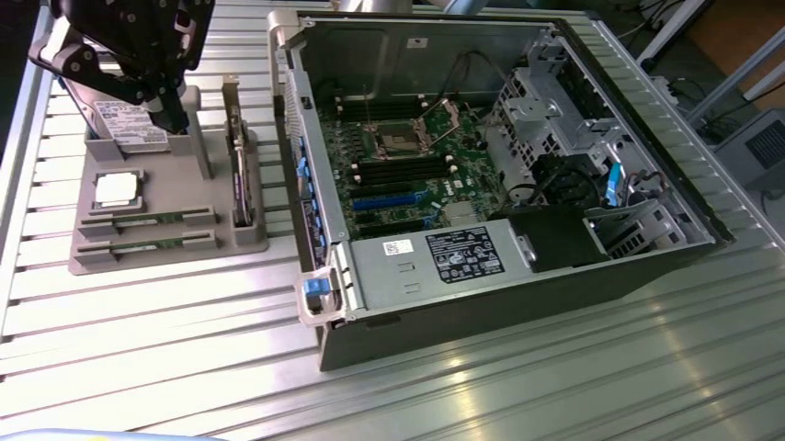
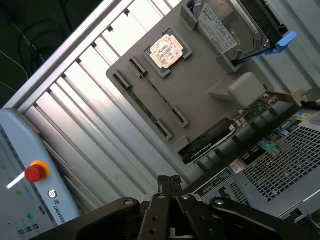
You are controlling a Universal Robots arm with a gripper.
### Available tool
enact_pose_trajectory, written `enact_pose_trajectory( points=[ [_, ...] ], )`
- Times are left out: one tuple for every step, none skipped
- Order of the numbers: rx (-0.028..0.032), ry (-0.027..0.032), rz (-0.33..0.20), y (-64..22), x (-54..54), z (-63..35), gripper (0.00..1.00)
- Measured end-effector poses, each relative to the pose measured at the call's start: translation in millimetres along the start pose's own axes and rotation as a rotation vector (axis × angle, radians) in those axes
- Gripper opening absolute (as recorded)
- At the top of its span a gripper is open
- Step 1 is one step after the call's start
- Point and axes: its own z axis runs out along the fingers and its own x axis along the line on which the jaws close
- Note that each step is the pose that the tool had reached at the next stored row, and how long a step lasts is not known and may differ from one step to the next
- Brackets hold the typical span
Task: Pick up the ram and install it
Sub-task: 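Pick up the ram and move it above insertion slot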
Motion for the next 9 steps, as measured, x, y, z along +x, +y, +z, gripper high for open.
enact_pose_trajectory(
  points=[
    [0.0009,0.0001,-0.005,0.0,0.0,0.0,0.10],
    [0.0017,0.0002,-0.009,0.0,0.0,0.0,0.10],
    [0.0026,0.0004,-0.014,0.0,0.0,0.0,0.10],
    [0.0033,0.0006,-0.017,0.0,0.0,0.0,0.10],
    [0.0040,0.0007,-0.021,0.0,0.0,0.0,0.10],
    [0.0050,0.0010,-0.026,0.0,0.0,0.0,0.10],
    [0.0061,0.0013,-0.031,0.0,0.0,0.0,0.10],
    [0.0073,0.0016,-0.038,0.0,0.0,0.0,0.10],
    [0.0082,0.0017,-0.043,0.0,0.0,0.0,0.10]
  ],
)
